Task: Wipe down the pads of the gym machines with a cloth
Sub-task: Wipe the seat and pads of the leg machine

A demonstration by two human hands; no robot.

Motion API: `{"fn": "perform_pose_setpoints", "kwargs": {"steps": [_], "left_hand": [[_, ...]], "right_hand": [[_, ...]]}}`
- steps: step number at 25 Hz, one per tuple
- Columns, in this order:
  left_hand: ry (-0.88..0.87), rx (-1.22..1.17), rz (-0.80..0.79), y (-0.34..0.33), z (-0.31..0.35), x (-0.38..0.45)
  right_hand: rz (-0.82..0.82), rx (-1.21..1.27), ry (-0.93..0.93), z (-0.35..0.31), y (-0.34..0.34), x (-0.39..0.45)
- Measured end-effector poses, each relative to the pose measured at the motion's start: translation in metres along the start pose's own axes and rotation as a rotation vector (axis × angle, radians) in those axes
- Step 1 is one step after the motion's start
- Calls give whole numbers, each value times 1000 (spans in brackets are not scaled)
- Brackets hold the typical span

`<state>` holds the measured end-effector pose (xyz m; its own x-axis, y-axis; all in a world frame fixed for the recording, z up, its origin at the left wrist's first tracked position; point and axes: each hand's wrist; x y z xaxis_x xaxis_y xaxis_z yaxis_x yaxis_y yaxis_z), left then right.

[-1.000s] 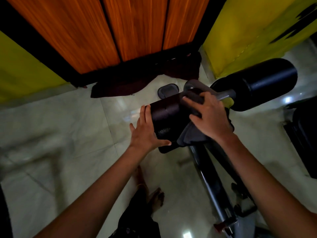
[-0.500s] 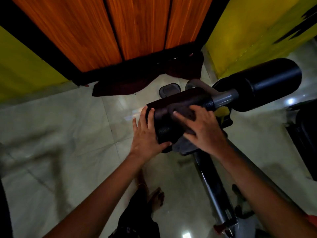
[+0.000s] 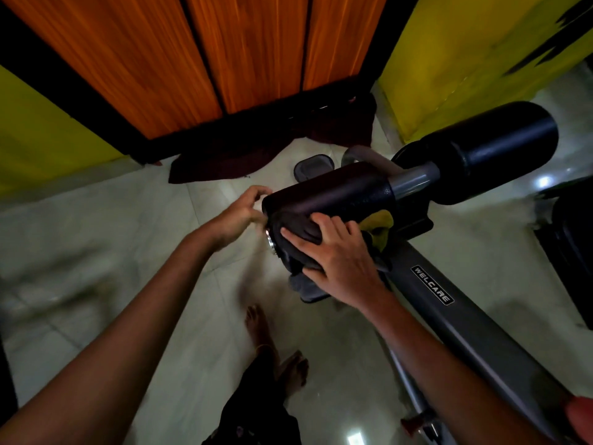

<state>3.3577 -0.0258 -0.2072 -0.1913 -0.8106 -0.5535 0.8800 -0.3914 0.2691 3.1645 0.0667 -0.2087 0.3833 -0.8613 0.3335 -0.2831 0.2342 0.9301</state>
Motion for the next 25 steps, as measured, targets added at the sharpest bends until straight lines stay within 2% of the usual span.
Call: {"fn": "perform_pose_setpoints", "kwargs": {"steps": [2,4,6,7,8,9,11,12,13,16,17,19,21,23,24,25], "left_hand": [[41,59,-20,-8,4,7],[4,315,-29,-18,3,6],[-63,430,43,-25,-2,1],[-114,472,107,-29,-5,-4],[-173,538,179,-33,-9,-8],[-235,623,250,-39,-10,-13],[-336,737,360,-54,-18,-23],[-367,754,403,-61,-23,-27],[-391,759,437,-66,-29,-30],[-452,772,508,-76,-39,-33],[-464,752,519,-77,-40,-34],[-469,659,498,-72,-42,-31],[-450,518,440,-55,-40,-26],[-455,458,367,-34,-35,-20],[-465,466,328,-25,-34,-16],[-465,476,287,-20,-33,-14]], "right_hand": [[-12,0,19,30,4,-7],[73,-12,-236,64,11,-4],[123,-9,-545,88,22,7],[124,-31,-618,90,24,14],[111,-60,-612,85,24,21],[84,-88,-531,75,21,26],[12,-111,-262,56,13,25],[-13,-97,-192,56,12,24],[-33,-77,-210,61,14,24],[1,-45,-637,81,23,28],[-4,-83,-701,75,21,30],[-31,-148,-587,40,14,35],[-18,-153,-315,9,4,32],[-59,-155,-57,14,6,24],[-73,-156,-11,28,10,23],[-67,-155,-52,43,14,23]]}}
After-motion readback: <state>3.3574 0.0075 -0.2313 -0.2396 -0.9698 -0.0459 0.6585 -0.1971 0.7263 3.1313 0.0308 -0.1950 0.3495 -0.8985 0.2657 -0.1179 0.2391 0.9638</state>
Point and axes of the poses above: each hand's wrist, its own x-axis towards the middle knuckle, its own y-axis out of the back of the hand, z = x × y, and after that the axes turned 13 degrees about z, right-handed
